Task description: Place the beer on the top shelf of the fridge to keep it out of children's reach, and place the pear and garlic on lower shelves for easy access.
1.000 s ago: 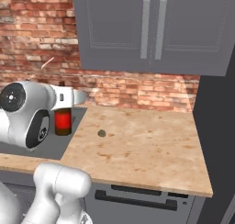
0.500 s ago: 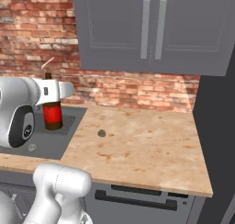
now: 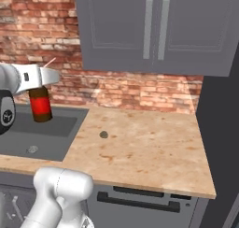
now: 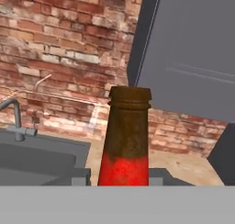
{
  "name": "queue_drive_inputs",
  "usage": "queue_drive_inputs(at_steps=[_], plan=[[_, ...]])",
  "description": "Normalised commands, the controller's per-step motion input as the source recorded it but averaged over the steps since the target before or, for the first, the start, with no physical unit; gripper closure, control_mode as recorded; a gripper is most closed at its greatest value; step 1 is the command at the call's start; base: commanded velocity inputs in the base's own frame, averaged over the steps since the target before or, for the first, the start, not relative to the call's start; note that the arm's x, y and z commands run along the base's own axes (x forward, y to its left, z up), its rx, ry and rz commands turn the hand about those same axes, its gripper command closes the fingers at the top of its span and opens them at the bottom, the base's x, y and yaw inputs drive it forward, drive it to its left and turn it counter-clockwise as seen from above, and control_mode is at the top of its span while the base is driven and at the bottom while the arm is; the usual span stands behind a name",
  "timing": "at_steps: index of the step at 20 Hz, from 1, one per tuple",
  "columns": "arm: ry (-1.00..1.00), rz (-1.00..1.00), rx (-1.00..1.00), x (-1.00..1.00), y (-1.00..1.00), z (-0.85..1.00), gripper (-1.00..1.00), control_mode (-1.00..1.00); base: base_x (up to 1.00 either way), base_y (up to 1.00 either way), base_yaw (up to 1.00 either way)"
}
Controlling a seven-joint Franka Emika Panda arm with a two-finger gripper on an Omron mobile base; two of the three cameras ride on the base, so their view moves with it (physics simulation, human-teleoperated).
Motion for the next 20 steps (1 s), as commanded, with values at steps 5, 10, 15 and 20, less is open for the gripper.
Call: queue_drive_inputs(at_steps=[5,10,15,20], plan=[[0.0,0.0,0.0,0.0,0.0,0.0,1.0,1.0,-0.67,-0.48,-0.04],[0.0,0.0,0.0,0.0,0.0,0.0,1.0,1.0,-0.57,-0.86,-0.14],[0.0,0.0,0.0,0.0,0.0,0.0,1.0,1.0,-0.41,-1.0,-0.2],[0.0,0.0,0.0,0.0,0.0,0.0,1.0,1.0,-0.17,-1.0,-0.19]])
